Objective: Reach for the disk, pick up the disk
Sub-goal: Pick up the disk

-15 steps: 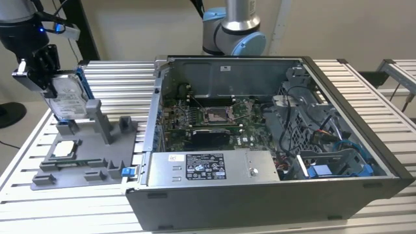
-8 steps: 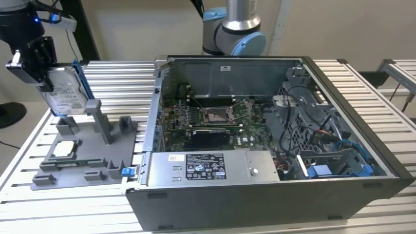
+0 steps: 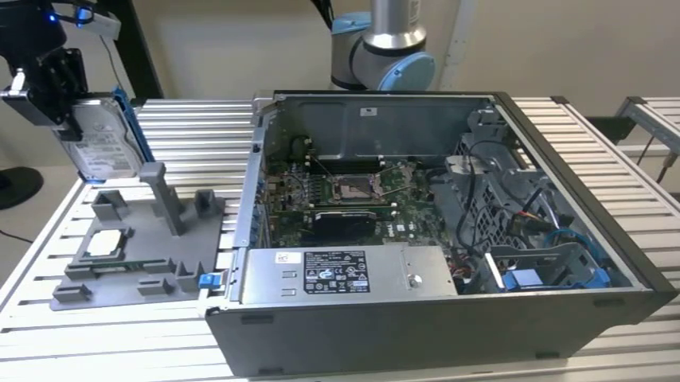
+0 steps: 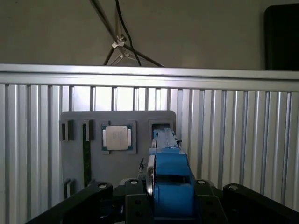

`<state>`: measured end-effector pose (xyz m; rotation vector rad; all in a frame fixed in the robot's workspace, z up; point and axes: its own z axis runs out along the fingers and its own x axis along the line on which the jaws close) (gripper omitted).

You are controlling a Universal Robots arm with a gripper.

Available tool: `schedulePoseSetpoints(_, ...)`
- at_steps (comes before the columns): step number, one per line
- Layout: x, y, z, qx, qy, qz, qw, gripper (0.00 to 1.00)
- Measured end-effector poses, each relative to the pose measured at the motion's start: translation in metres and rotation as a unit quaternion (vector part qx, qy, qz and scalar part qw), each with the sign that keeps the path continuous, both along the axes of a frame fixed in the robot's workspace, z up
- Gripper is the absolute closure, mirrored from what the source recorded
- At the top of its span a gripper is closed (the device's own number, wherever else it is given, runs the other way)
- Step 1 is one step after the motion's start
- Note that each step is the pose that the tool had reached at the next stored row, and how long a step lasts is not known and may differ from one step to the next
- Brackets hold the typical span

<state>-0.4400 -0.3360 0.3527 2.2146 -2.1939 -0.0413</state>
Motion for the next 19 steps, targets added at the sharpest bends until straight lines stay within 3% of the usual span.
schedulePoseSetpoints(12,0.0,0.0,0.0238,0.0,0.0,0.0,1.0,1.0)
schedulePoseSetpoints(19,0.0,0.0,0.0442,0.0,0.0001,0.0,1.0,1.0)
